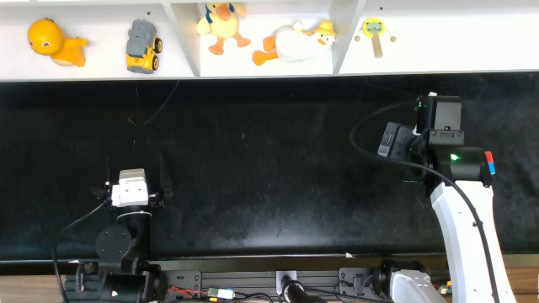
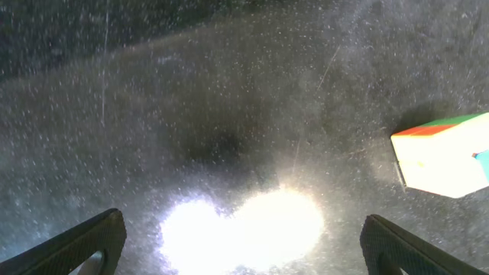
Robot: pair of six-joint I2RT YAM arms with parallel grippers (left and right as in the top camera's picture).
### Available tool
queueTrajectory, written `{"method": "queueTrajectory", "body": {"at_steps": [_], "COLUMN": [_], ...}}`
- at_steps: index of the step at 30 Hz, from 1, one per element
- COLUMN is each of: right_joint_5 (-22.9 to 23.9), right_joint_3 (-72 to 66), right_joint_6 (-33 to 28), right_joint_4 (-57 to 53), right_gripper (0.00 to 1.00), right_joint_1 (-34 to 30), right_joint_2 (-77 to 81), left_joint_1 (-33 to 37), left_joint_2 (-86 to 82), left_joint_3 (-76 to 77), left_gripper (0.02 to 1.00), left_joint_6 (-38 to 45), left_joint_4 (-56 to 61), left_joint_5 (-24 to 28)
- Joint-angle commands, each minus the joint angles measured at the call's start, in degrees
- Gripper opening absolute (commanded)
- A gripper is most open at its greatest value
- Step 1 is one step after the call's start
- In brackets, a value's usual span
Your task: Store Toys
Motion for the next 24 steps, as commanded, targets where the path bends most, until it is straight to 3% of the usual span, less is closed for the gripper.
{"method": "queueTrajectory", "body": {"at_steps": [1, 4, 8, 15, 24], "right_joint_5": [0.3, -2.6, -9.9, -15.6, -23.1], "right_joint_3": [0.0, 0.0, 0.0, 0.0, 0.0], "right_joint_6": [-6.3, -8.1, -14.8, -26.3, -36.8], "right_joint_4": [-1.1, -0.7, -1.3, -3.8, -6.0], "right_gripper": [0.996, 0.998, 0.998, 0.998, 0.998], "right_joint_1": [-0.2, -2.7, -10.2, -24.8, -36.4], "right_joint_2": [-1.0, -2.5, -5.1, -6.0, -5.7], "left_joint_1": [-0.2, -0.2, -0.2, -0.2, -0.2], "left_joint_2": [-0.7, -0.7, -0.7, -0.7, -0.7], "left_joint_3": [-0.3, -0.3, -0.3, -0.3, -0.3], "left_gripper": [0.998, 0.996, 0.998, 0.998, 0.998], "left_joint_6": [0.8, 0.8, 0.8, 0.8, 0.8], "left_joint_4": [0.2, 0.2, 0.2, 0.2, 0.2], "left_joint_5": [-0.6, -0.6, -0.6, -0.6, -0.6]}}
